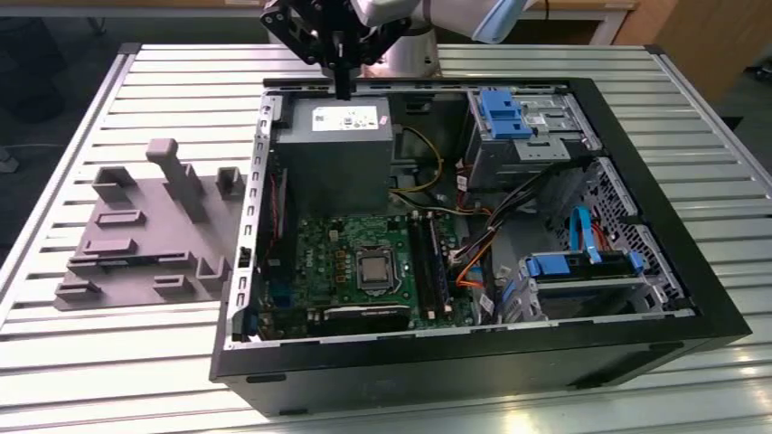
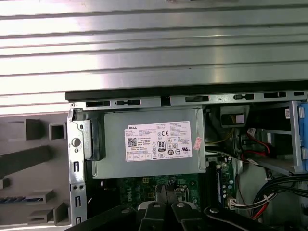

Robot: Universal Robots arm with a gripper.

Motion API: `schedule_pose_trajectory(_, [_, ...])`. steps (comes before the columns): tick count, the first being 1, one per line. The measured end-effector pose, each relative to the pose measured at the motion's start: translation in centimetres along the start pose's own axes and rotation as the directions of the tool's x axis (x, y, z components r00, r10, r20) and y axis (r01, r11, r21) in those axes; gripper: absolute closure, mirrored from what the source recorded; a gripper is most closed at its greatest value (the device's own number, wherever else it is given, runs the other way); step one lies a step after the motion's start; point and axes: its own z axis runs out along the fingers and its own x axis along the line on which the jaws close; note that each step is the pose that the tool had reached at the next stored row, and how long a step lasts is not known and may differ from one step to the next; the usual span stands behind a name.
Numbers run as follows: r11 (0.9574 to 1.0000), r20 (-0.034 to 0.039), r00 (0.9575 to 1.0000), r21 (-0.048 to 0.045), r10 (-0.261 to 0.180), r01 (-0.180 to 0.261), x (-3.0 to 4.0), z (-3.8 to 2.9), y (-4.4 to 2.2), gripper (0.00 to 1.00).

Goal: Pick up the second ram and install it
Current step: 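Reach for the second ram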

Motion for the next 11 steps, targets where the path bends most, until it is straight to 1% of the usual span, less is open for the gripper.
schedule_pose_trajectory(11, [1.0,-0.0001,1.0,0.0,0.0,0.0,0.36,-0.01,-0.03,0.89])
